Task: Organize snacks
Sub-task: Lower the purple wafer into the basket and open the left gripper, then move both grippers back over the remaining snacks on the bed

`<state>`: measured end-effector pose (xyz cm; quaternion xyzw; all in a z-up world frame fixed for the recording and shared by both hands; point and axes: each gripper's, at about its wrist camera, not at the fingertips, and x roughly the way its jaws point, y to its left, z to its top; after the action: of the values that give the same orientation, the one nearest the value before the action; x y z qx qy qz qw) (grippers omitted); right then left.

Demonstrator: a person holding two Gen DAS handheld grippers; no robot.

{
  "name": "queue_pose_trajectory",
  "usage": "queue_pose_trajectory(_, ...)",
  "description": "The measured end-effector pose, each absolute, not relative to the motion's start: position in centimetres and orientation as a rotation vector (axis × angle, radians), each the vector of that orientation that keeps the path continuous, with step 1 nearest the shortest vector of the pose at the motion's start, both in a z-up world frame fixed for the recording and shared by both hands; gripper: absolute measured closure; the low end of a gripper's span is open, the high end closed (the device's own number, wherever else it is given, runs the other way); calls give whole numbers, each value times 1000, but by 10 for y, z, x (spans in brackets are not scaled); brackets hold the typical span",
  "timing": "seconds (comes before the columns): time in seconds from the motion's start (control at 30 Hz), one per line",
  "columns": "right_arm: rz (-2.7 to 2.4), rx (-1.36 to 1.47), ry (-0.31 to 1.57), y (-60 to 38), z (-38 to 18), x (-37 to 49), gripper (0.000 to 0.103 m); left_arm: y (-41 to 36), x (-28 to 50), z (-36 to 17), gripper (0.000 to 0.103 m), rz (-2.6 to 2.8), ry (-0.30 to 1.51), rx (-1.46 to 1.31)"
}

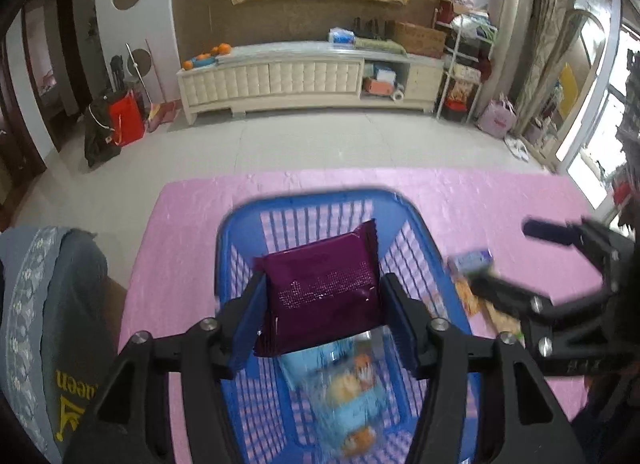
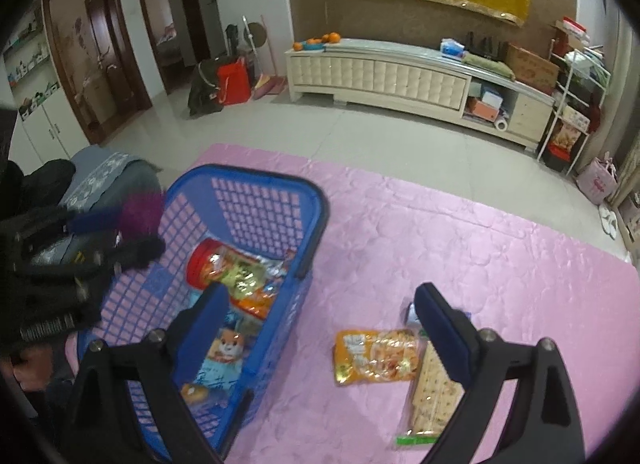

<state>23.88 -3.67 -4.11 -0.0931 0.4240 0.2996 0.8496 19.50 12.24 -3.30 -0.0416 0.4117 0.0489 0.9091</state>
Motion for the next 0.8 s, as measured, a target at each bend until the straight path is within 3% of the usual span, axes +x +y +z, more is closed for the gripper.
queue_pose_trajectory(0.07,622,-179,899,-42,-42,243,7,124,203,-37,24,118,862,-71)
queue_pose_trajectory(0.1,618,-172,905,-45,-42,244,7,123,205,-39,23,119,877,-62)
queue_pose_trajectory(0.8,549,-141,846,-113,9,193,7,53,132,-6,20,27,843,-17)
